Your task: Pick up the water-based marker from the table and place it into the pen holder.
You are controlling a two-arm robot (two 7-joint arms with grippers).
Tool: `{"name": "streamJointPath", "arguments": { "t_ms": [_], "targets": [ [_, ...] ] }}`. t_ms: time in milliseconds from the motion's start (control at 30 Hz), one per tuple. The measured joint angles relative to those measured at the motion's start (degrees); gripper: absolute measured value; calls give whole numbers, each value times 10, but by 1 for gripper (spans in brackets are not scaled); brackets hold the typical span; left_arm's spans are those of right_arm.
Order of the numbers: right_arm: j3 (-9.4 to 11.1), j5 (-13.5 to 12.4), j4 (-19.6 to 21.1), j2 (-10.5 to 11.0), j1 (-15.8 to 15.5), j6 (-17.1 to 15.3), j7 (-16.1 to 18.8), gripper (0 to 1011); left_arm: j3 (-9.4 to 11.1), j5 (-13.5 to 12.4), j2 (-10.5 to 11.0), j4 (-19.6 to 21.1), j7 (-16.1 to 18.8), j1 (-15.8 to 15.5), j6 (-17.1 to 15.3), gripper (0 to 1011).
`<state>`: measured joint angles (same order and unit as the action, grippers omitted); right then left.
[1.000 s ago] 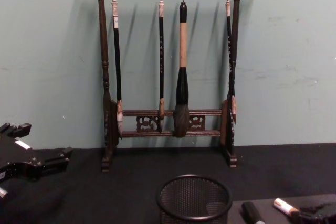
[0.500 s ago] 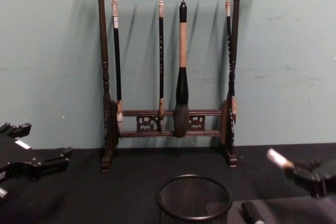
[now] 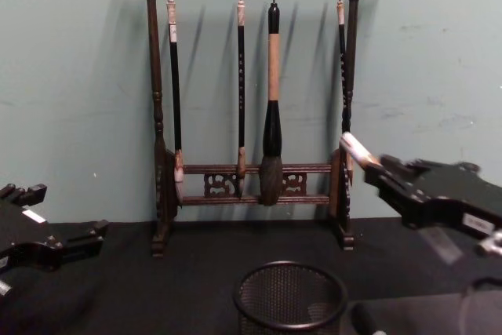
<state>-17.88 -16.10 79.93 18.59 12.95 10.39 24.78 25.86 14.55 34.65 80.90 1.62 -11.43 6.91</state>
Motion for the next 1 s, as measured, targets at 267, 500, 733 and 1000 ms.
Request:
{"name": "streamJointPath", "arguments": {
  "t_ms": [267,500,733,1000],
  "targets": [
    [-17,-38,-26,-29,21,37,42,178,0,0,0,0,0,0,0,1001],
    [-33,-74,-42,-46,34,42,70,178,0,0,0,0,0,0,0,1001],
    [-50,-102,-55,-53,38,27,88,178,0,0,0,0,0,0,0,1001],
    [-69,-117,-69,-59,44,19,94,178,0,0,0,0,0,0,0,1001]
  ]
}}
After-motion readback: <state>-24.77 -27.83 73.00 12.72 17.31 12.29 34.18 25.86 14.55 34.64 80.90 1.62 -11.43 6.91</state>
